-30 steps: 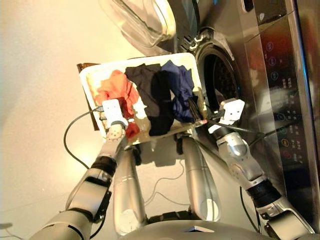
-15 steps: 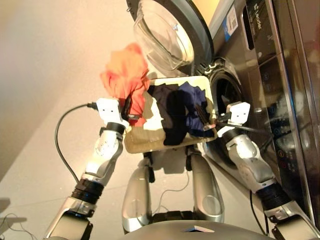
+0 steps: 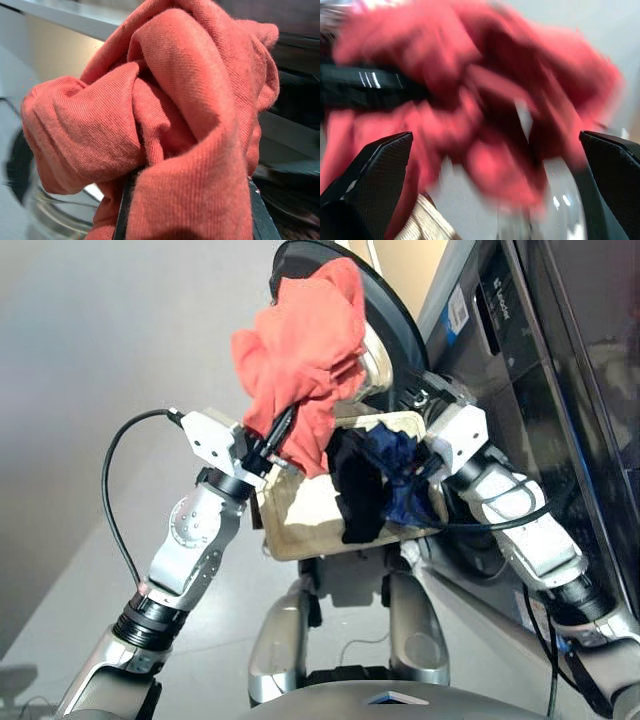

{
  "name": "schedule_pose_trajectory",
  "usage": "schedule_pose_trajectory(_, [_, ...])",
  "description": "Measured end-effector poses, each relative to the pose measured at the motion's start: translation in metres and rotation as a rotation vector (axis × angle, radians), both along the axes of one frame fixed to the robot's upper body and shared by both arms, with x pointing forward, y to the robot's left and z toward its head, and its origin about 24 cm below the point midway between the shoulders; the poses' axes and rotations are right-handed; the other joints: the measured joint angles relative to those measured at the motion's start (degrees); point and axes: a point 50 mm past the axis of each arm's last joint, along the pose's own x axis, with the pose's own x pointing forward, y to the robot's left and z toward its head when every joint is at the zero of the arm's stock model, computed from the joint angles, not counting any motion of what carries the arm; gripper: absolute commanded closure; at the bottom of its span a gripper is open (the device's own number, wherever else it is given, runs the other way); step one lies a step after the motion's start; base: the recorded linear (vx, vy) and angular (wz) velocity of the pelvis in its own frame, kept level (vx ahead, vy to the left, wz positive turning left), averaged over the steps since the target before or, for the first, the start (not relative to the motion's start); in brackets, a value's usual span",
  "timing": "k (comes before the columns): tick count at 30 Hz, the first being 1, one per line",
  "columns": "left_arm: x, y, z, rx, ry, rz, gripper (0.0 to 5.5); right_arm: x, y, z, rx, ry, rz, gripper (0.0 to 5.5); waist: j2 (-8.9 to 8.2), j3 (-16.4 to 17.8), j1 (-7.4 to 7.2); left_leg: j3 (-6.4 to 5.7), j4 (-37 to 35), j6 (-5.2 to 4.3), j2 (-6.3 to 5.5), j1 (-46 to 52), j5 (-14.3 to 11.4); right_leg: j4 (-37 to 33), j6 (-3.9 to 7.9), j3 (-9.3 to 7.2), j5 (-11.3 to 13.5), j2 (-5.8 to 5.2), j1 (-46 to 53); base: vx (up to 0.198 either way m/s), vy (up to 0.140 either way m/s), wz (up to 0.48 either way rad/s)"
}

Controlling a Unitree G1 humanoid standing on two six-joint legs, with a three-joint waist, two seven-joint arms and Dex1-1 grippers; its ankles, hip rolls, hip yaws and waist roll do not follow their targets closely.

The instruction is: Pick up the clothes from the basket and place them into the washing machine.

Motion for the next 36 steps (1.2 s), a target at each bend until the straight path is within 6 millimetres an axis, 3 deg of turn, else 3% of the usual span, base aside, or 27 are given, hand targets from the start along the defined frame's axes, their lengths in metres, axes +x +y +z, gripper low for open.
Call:
schedule_pose_trajectory(14, [0.005,0.01,0.0,-0.031,0.032,0.057,5.5,0.016,0.027,0.017,-0.117,-0.081,0.041,0.0,-0.05,-0.1,0.46,-0.08,0.0,0.47,-0.01,-0.7,0.5,-0.9,-0.41,-0.15,0.9,0.19,-0.2,0.0,0.0,0.0])
schedule_pose_trajectory(25, [0.008,0.012,-0.004,-0.018,0.059,0.072,5.5,0.022,0.029,0.015,-0.169,-0.073,0.041,0.0,-0.08,-0.1,1.61,-0.73,0.1,0.3,0.22,-0.5,0.6,-0.8,-0.5,-0.62,1.0,0.34,0.3,0.0,0.0,0.0])
schedule_pose_trajectory(26, [0.008,0.012,-0.004,-0.018,0.06,0.07,5.5,0.022,0.029,0.015,-0.172,-0.071,0.041,3.54,-0.08,-0.1,1.61,-0.92,0.1,0.26,0.24,-0.5,0.6,-0.8,-0.5,-0.71,0.9,0.35,0.5,0.0,0.0,0.0])
schedule_pose_trajectory(27, [0.008,0.011,-0.004,-0.017,0.06,0.067,5.5,0.022,0.03,0.013,-0.182,-0.068,0.048,5.5,-0.08,-0.1,1.59,-1.15,0.1,0.23,0.25,-0.5,0.7,-0.8,-0.48,-0.71,0.9,0.35,0.6,0.0,0.0,0.0])
schedule_pose_trajectory(29, [0.008,0.011,-0.003,-0.017,0.059,0.067,5.5,0.02,0.033,0.01,-0.203,-0.059,0.07,5.5,-0.11,-0.1,1.61,-1.45,0.1,0.19,0.29,-0.5,0.7,-0.8,-0.47,-0.7,0.8,0.39,0.8,0.0,0.0,0.0])
schedule_pose_trajectory(30, [0.008,0.011,-0.003,-0.016,0.058,0.065,5.5,0.02,0.032,0.008,-0.212,-0.052,0.067,4.87,-0.11,-0.1,1.66,-1.53,0.1,0.2,0.29,-0.5,0.7,-0.9,-0.46,-0.7,0.8,0.39,0.9,0.0,0.0,0.0])
schedule_pose_trajectory(31, [0.008,0.009,-0.004,-0.012,0.061,0.055,5.5,0.021,0.032,0.006,-0.222,-0.041,0.059,5.5,-0.11,-0.1,1.73,-1.55,0.1,0.21,0.29,-0.5,0.8,-0.8,-0.46,-0.7,0.8,0.39,0.9,0.0,0.0,0.0])
schedule_pose_trajectory(36, [0.007,0.007,-0.007,-0.008,0.07,0.047,5.5,0.022,0.03,0.006,-0.229,-0.036,0.055,5.5,-0.26,-0.2,1.73,-1.57,0.1,0.22,0.27,-0.5,0.8,-0.8,-0.46,-0.7,0.8,0.36,0.9,0.0,0.0,0.0])
